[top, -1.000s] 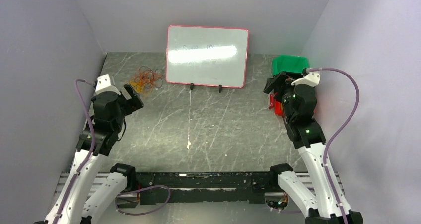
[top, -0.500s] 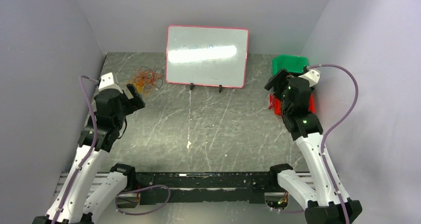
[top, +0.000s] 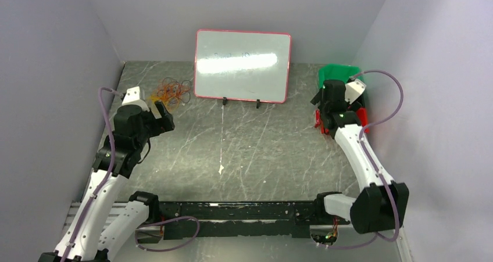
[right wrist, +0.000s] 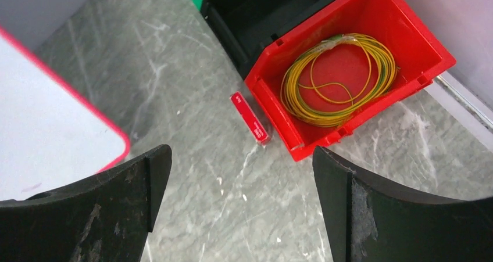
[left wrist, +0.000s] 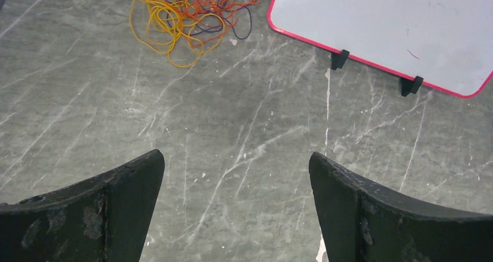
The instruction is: Untangle the cables
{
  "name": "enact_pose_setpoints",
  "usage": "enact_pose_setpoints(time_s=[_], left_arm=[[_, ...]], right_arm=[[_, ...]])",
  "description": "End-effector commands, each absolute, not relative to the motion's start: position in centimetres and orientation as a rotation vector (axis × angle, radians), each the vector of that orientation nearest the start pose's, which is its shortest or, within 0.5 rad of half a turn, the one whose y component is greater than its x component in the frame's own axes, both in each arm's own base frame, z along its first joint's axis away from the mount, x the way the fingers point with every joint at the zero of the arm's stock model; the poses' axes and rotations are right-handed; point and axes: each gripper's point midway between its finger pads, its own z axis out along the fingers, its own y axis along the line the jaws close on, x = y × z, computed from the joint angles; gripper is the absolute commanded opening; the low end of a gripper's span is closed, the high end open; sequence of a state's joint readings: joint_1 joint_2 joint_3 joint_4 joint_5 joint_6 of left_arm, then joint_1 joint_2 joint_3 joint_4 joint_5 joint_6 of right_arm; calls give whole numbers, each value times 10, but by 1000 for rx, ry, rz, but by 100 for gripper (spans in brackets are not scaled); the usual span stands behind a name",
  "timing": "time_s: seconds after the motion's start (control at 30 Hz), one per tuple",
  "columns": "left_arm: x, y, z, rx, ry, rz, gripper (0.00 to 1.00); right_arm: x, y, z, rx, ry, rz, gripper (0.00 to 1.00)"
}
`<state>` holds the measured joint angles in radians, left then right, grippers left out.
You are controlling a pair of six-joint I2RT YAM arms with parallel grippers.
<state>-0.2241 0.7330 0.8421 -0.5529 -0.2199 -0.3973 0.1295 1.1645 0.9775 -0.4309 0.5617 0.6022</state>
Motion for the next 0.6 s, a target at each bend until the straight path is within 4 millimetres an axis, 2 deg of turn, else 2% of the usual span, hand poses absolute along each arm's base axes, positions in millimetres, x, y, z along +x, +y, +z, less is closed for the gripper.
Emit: enact_pose_setpoints(time_s=[0.0, 0.33, 0.43, 0.57], left_arm=[[262, -41, 234, -278, 1987, -196, 100], [262, -48, 228, -270, 2016, -205, 100], [261, -53, 227, -250, 2022, -214, 100], [260, -57, 227, -240, 2026, -219, 100]], right_arm=[[373, -51, 208, 925, 1847, -182, 95], [406, -101, 155, 1260, 1825, -111, 95], [410, -117, 139, 1347, 1806, -127, 93], [418, -125, 122, 1397, 1797, -91, 87]])
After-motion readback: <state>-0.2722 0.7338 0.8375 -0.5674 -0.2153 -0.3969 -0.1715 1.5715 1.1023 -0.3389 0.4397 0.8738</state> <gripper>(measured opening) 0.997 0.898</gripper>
